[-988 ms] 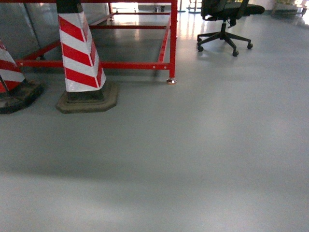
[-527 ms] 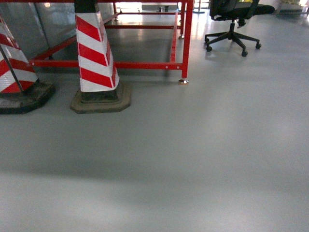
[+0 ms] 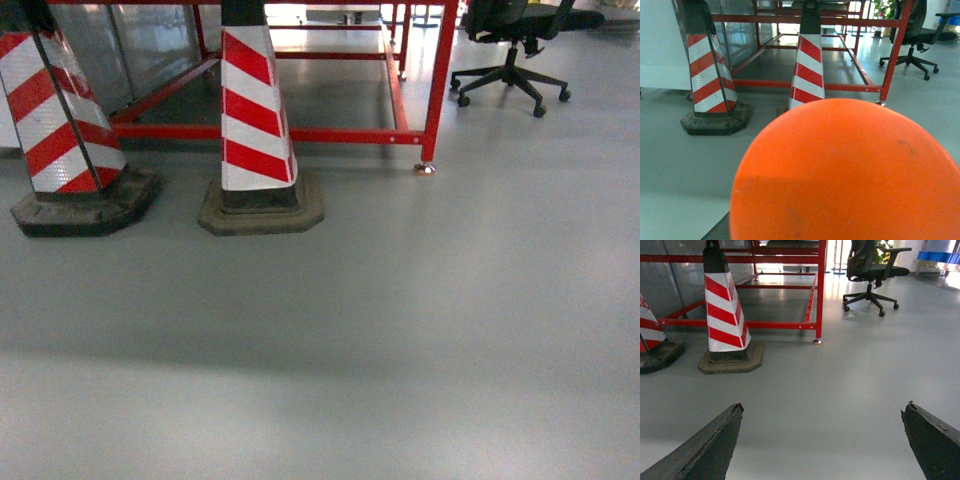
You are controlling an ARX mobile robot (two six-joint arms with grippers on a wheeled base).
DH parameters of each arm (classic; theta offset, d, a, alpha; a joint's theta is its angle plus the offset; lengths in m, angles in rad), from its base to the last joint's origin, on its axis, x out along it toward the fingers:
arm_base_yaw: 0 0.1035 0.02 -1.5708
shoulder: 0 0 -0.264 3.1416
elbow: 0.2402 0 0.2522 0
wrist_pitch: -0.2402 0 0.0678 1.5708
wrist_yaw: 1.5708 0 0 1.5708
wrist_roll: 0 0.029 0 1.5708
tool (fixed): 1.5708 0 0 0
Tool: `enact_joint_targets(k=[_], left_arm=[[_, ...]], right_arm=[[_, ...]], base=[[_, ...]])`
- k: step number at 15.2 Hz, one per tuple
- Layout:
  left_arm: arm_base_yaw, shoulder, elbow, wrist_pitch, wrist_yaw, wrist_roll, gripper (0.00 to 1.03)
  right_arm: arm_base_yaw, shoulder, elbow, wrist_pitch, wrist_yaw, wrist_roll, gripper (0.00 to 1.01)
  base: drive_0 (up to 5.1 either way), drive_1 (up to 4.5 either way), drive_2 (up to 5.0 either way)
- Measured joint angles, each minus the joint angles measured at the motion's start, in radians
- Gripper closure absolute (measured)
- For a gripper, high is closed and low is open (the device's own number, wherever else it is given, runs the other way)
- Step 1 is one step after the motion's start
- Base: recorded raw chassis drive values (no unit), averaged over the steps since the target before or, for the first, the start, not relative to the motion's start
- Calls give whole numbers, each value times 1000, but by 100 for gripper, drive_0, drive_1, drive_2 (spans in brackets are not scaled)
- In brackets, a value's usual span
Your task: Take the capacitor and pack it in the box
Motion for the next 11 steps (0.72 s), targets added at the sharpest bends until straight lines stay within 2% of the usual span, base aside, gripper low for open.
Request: enact_joint_targets(k=[9,11], left_arm=[[0,0,0,-1,1,0,59],[0,0,0,0,-5,0,59]], right_arm=[[0,0,0,2,0,0,3],[0,0,0,-2,-3,0,3]], base=[[-494,248,248],[0,0,0]])
